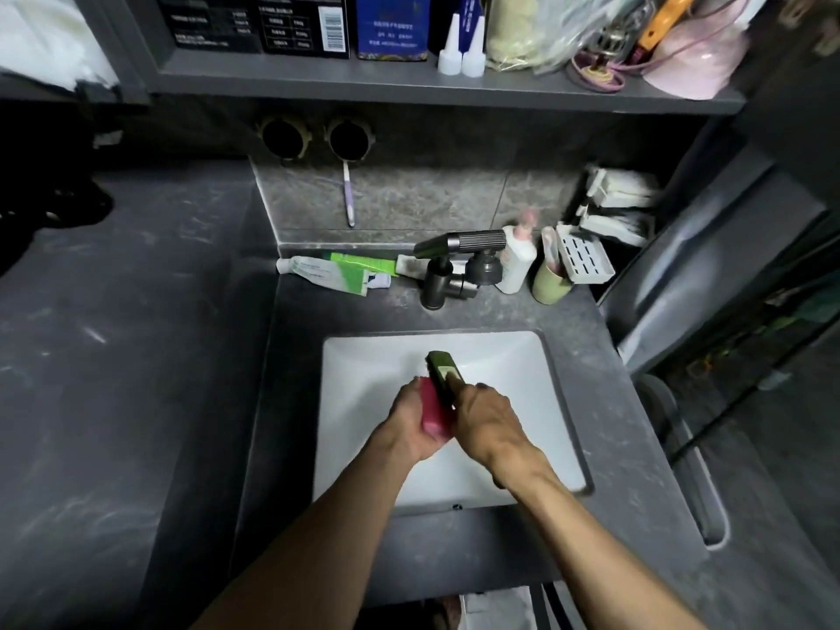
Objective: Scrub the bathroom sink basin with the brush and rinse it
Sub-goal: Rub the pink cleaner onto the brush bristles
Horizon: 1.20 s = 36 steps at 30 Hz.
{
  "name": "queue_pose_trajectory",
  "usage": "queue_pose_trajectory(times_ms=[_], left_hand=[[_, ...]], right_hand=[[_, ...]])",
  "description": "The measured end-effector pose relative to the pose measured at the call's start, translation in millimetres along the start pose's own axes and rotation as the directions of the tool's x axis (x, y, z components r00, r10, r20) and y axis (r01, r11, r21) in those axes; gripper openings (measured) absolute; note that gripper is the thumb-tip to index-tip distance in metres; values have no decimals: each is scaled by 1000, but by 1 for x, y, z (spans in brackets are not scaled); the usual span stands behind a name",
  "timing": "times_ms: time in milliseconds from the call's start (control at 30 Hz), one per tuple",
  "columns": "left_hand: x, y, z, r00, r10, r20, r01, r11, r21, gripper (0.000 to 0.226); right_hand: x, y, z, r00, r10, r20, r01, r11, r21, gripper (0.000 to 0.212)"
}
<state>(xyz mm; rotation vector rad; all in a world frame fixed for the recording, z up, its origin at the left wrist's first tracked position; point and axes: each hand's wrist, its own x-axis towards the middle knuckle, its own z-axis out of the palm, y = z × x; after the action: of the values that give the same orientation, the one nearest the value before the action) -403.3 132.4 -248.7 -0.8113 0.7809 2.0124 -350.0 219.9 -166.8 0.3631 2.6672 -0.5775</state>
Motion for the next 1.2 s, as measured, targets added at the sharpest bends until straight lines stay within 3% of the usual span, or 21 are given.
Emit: queue_pose_trajectory(times_ms=[100,233,333,400,433,467,500,567,600,667,767,833,900,967,1067,1200], left_hand=[[-5,20,-7,998,55,-17,-55,998,-6,40],[-3,32,-11,997,38,-69,-34,998,60,25],[-1,24,-13,997,-37,-70,44,994,101,40],[-5,22,-15,998,-57,-34,59,995,81,47],[-6,24,-16,999,-51,-18,53,996,77,48],[-6,29,-18,999,-41,-6,41,996,79,49],[-7,35,-20,1000,-22,-3,22,996,81,45],[-7,45,-22,1000,-1,-21,3,997,72,33],[-4,48,-25,999,-4,-37,6,997,78,29],[1,52,-28,998,-7,-58,14,992,126,27],[4,52,-32,999,15,-41,-4,966,257,22],[4,51,-33,999,52,-14,-44,936,349,21],[1,51,-33,996,80,31,-86,942,325,19],[-1,54,-32,991,105,79,-122,959,254,24],[-1,58,-33,981,93,168,-132,962,240,38],[3,63,-27,987,13,159,-47,976,211,32]], right_hand=[[-15,0,-4,998,-30,-61,28,999,-32,42],[-33,-22,11,998,-3,66,3,1000,-9,35],[-6,-24,25,998,61,-22,-60,998,31,35],[12,-11,29,997,64,-35,-57,979,194,45],[16,-3,30,997,74,-13,-63,914,401,48],[16,4,29,996,85,36,-88,754,651,46],[15,12,29,992,85,94,-125,508,852,43],[9,25,27,980,-2,198,-198,18,980,41],[7,30,25,973,-63,224,-230,-125,965,37],[3,38,23,957,-171,236,-276,-271,922,34],[0,46,22,937,-250,243,-318,-329,889,37],[0,49,21,941,-235,245,-309,-298,903,40],[-1,50,18,957,-168,237,-265,-170,949,39],[-5,47,11,977,-94,191,-185,70,980,39],[-11,41,1,997,-32,66,-45,446,894,45],[-18,32,-7,982,-112,-155,175,856,487,50]])
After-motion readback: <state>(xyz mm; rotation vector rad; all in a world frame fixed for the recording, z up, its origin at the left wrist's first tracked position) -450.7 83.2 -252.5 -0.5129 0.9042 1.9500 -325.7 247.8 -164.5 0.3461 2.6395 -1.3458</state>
